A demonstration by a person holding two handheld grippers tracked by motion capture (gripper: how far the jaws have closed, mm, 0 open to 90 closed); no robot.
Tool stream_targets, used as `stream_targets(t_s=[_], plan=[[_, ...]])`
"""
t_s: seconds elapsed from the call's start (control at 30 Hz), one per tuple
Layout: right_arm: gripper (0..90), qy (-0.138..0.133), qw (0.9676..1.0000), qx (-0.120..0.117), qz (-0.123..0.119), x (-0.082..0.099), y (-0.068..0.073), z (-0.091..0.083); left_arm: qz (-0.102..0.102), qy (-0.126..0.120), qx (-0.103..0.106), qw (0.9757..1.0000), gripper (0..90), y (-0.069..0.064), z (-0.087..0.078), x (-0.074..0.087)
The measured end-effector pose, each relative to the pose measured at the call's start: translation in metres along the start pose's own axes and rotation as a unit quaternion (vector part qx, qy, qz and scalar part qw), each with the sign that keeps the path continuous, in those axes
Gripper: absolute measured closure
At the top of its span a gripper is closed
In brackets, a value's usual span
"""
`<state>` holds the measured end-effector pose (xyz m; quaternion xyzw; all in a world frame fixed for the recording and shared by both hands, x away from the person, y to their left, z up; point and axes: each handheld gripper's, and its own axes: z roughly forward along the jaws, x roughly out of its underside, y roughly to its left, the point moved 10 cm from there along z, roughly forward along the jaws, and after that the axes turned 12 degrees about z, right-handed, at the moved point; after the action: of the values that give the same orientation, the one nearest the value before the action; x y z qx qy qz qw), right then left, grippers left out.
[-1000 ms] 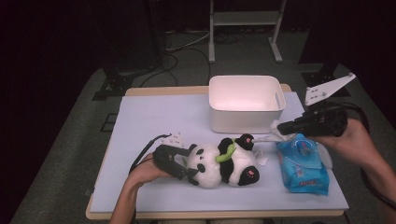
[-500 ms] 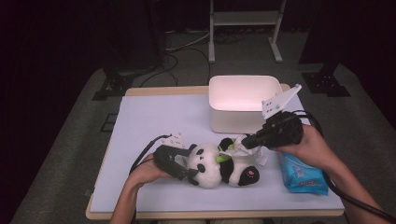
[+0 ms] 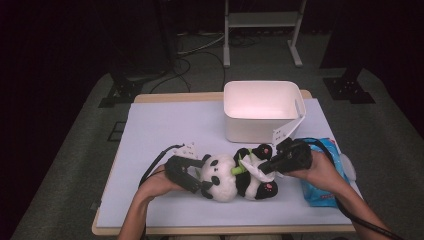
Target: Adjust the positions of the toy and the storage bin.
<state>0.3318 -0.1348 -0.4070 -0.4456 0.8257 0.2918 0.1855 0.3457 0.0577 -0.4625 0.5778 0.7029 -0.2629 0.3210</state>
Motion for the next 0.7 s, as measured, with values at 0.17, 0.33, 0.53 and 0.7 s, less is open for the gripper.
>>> stream_targets(t_s=[0.17,0.33,0.53,0.7], plan=[[73.0,0.002,0.9998,0.02,-0.002,0.008,-0.005,0.005,0.003,0.0,0.0,1.0,16.2,0.0,0.0,-0.001],[60.7,-0.003,0.9993,0.039,-0.002,0.014,-0.008,0.012,0.001,-0.003,0.001,1.0,16.2,-0.001,0.001,-0.002],[56.4,0.004,0.9992,0.039,0.007,0.016,-0.009,0.022,0.004,-0.008,0.002,1.0,18.6,0.0,0.0,-0.004],[62.8,-0.001,0.9993,0.036,0.011,0.019,-0.01,0.027,0.002,-0.011,0.006,0.9999,21.1,-0.001,0.001,-0.005]])
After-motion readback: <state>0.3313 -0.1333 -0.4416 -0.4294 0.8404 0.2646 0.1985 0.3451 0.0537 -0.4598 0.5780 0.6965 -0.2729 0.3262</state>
